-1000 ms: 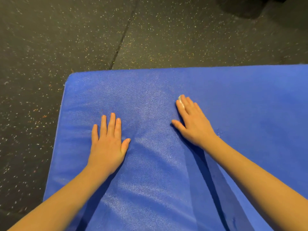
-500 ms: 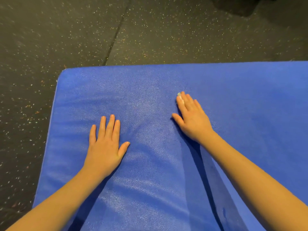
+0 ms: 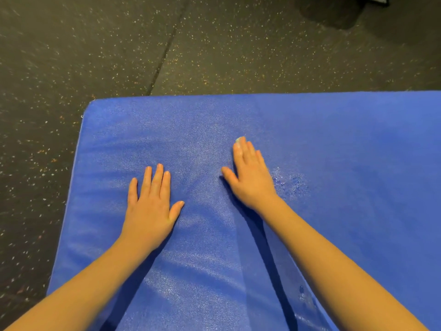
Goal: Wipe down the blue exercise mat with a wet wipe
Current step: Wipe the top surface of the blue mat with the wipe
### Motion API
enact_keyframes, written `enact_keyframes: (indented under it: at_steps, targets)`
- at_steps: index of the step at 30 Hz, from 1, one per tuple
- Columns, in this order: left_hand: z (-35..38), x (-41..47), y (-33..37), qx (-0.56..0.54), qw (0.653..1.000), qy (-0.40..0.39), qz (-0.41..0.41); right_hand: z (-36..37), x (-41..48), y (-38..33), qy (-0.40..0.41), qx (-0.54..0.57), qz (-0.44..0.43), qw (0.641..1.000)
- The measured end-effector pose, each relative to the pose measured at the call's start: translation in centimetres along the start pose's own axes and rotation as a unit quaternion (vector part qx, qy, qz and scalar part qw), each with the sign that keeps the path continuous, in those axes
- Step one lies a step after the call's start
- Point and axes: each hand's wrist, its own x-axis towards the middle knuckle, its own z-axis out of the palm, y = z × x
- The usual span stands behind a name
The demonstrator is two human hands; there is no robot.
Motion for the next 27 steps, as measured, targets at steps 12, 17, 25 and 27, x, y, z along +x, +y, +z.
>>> enact_keyframes:
  at_steps: [12, 17, 25, 27]
  targets:
    - [0.6, -3.1, 1.6, -0.010, 0.998, -0.029, 0.063, 0.4, -5.0, 0.5, -0.039, -0.034, -0.062, 0.997]
    - [0.6, -3.0, 1.8, -0.012, 0.998, -0.024, 0.058, -0.9, -4.6, 5.3, -0.008, -0.080, 0.044, 0.996]
    - [0.1, -5.6, 2.8, -0.029, 0.996, -0.013, 0.085, -0.2, -8.8, 3.0, -0.068, -0.069, -0.099, 0.990]
    - [0.1, -6.7, 3.1, -0.029, 0.995, -0.026, 0.090, -0.7, -7.9, 4.7, -0.034, -0.083, 0.000, 0.996]
